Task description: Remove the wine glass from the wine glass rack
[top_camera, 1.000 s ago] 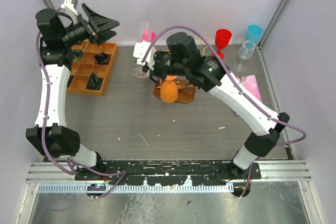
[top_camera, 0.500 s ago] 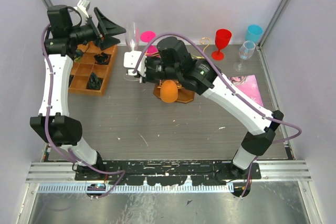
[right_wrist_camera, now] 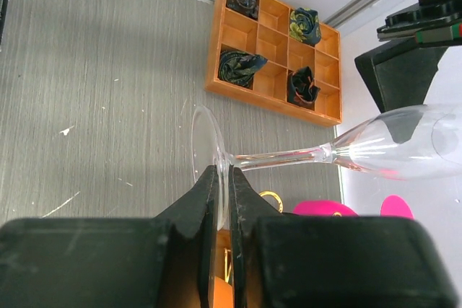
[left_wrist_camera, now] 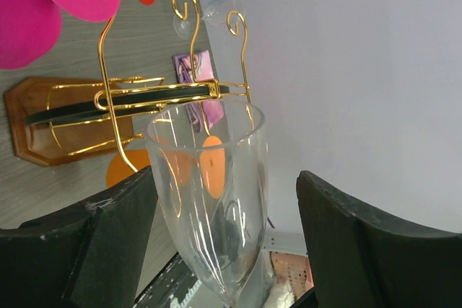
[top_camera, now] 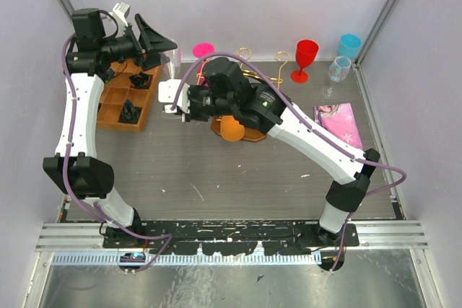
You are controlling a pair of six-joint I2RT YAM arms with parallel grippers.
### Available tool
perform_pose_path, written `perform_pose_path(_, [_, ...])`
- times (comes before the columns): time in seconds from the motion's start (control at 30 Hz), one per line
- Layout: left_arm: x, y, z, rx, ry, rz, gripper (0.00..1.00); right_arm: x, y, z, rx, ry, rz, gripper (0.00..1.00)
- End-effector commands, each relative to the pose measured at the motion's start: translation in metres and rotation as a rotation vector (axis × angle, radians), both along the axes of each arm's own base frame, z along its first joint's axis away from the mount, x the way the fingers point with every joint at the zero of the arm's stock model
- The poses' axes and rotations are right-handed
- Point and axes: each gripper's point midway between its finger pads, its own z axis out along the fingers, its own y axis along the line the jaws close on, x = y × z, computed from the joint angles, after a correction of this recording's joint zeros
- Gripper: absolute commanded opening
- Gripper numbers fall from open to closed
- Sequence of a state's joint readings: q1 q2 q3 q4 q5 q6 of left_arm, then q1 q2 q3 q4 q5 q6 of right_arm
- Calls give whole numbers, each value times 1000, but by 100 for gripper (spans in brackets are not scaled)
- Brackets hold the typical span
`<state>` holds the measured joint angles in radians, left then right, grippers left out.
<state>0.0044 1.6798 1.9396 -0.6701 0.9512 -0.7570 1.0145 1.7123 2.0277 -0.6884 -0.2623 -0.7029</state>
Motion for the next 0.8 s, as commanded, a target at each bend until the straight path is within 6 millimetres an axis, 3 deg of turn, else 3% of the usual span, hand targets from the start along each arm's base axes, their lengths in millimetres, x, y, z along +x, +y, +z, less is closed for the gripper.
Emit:
perform_pose_path(0.0, [-9, -6, 0, 5, 21, -51, 80, -1, 4, 54, 133, -106, 12, 1])
perform_pose_path(0.27, [-8, -3, -4, 33, 34, -44, 52, -4, 0, 51, 129, -93, 7, 1])
perform_pose_path(0.4, [-10, -2, -2, 40, 32, -40, 45, -4, -4, 50, 142, -81, -15, 1])
perform_pose_path(0.6, [-10, 13, 3, 10, 35, -26, 45, -3, -15, 54, 188, -77, -67, 24])
perform_pose_path(0.77, [-2, 50, -6, 48, 38, 74, 42, -2, -29, 55, 208, -74, -123, 48])
